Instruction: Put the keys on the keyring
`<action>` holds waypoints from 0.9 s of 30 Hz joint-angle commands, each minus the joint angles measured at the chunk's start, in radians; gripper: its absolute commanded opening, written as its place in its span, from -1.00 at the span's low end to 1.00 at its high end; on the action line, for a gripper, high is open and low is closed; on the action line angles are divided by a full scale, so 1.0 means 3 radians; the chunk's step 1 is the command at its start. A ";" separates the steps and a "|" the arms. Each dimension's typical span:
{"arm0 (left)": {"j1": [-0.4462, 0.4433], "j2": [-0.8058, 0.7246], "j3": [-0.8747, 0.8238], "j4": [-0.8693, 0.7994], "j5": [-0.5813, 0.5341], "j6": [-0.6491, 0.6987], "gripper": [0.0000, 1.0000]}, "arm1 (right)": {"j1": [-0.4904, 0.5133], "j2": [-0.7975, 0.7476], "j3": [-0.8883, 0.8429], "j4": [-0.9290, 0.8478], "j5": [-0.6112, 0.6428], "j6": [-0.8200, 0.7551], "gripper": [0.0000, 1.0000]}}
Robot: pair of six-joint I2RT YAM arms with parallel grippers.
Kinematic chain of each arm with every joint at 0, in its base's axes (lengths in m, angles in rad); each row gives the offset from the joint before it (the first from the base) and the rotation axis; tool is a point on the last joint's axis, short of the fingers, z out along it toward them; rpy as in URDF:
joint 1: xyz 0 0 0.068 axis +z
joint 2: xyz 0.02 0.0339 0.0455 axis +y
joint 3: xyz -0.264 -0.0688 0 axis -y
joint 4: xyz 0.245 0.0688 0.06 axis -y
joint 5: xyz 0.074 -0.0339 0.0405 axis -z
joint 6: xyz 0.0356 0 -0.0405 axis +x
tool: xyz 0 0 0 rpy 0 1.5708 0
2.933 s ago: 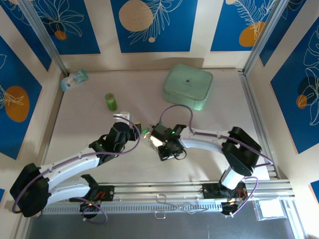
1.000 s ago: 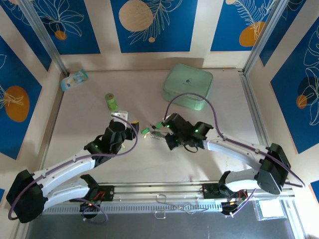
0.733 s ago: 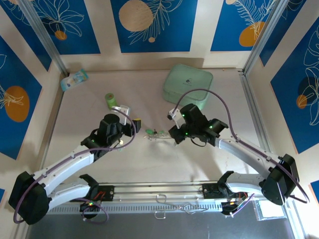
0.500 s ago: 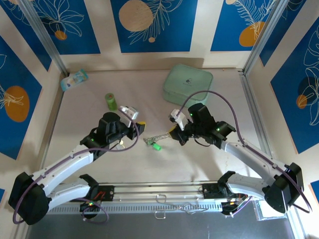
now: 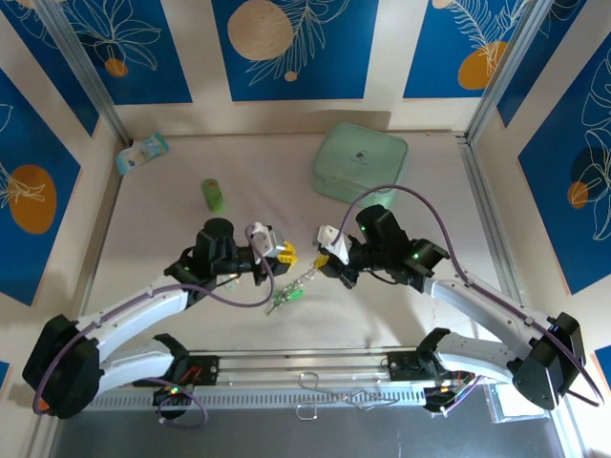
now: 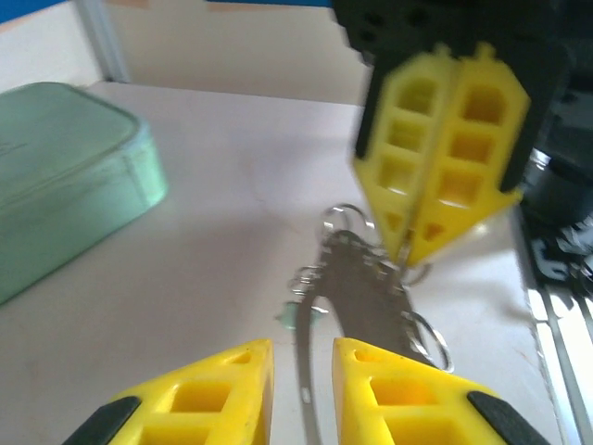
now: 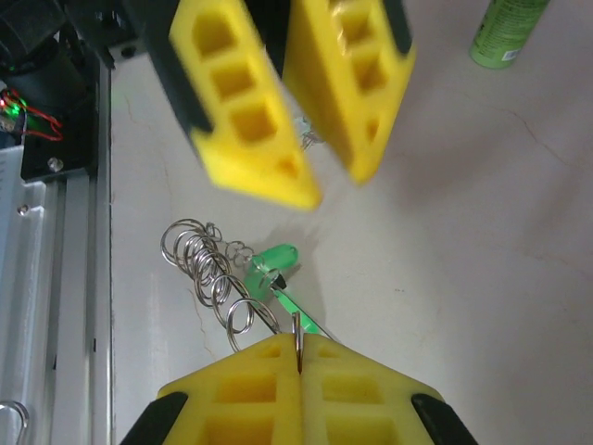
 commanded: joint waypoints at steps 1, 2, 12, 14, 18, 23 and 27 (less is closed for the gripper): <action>-0.0086 0.0065 -0.0128 0.0315 0.0461 0.0408 -0.55 | 0.0062 0.0038 0.0019 0.0087 0.0063 -0.0159 -1.00; -0.0093 0.0081 -0.0146 0.0321 0.0502 0.0468 -0.57 | 0.0078 0.0043 0.0015 0.0092 0.0061 -0.0167 -1.00; -0.0160 0.0168 -0.0150 0.0224 0.0465 0.0649 -0.57 | 0.0201 0.0109 0.0065 0.0076 0.0054 -0.0304 -1.00; -0.0171 0.0186 -0.0120 0.0163 0.0443 0.0655 -0.58 | 0.0227 0.0115 0.0065 0.0076 0.0061 -0.0323 -1.00; -0.0195 0.0218 -0.0068 0.0061 0.0341 0.0646 -0.57 | 0.0293 0.0135 0.0070 0.0069 0.0097 -0.0384 -1.00; -0.0201 0.0226 -0.0038 0.0050 0.0259 0.0583 -0.54 | 0.0397 0.0206 0.0116 0.0011 0.0276 -0.0487 -1.00; -0.0207 0.0228 -0.0019 0.0017 0.0293 0.0571 -0.54 | 0.0446 0.0253 0.0155 -0.0002 0.0381 -0.0525 -1.00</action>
